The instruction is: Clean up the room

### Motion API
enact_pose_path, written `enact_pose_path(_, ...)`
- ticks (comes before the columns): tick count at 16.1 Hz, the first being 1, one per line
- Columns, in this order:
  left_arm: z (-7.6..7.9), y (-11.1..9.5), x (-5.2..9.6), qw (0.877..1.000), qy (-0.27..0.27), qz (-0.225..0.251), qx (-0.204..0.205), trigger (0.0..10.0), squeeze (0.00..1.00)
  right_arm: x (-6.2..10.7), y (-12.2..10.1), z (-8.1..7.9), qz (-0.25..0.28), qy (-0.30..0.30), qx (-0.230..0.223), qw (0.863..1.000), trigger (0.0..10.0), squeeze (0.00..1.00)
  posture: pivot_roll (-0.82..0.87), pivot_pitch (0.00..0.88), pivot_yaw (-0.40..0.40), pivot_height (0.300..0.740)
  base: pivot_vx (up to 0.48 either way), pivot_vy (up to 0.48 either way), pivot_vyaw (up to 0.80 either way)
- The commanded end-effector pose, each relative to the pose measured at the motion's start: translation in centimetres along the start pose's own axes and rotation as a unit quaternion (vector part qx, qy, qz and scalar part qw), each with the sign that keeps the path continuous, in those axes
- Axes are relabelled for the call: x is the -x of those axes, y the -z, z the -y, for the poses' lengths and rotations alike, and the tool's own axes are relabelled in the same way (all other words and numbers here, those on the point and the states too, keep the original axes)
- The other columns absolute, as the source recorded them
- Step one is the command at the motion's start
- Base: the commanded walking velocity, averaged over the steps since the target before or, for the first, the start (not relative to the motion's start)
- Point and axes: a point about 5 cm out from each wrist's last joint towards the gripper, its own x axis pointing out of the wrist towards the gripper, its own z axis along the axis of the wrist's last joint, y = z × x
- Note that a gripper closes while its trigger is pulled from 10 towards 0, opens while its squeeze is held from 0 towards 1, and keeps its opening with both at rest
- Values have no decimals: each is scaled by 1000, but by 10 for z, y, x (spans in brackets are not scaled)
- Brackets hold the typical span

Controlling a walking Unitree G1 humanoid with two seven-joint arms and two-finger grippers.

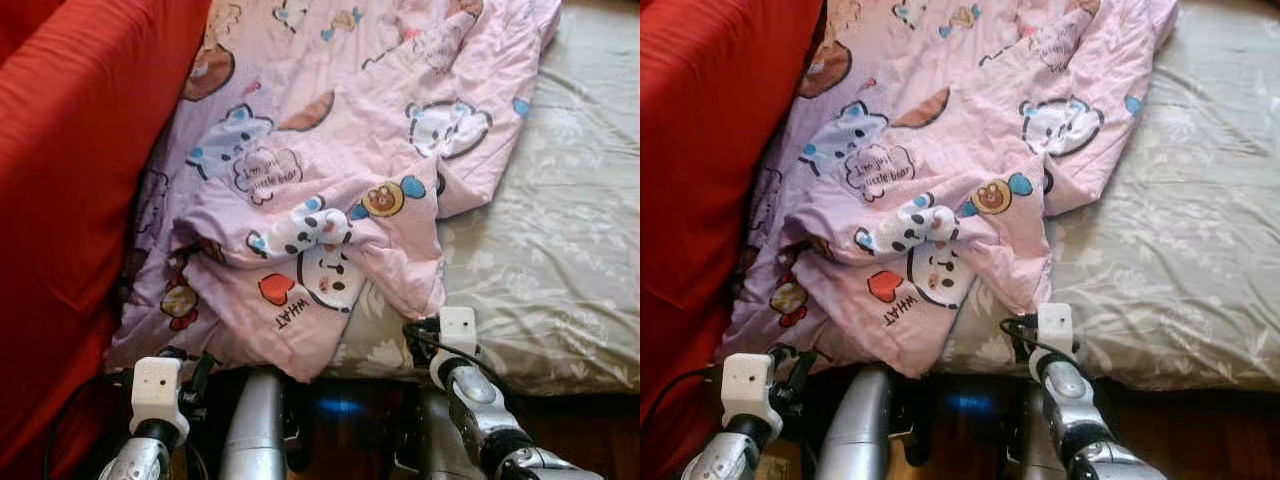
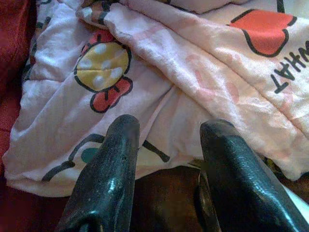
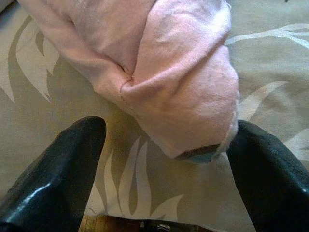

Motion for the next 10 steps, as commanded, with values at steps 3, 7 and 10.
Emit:
enact_pose_path(3,-2,10,11,1000,-11,-29,1,10000,0,2,6,0,-9,2,-9,1000,10000,0,261,421,59,633,0,0,0)
enact_pose_path(7,-2,11,17,999,-12,-35,3,10000,0,0,-3,4,8,5,-11,1000,7137,0,252,439,57,633,0,0,0)
enact_pose_path(10,0,11,18,999,-12,-38,6,10000,0,0,-2,5,7,7,-9,1000,0,0,249,447,56,633,0,0,0)
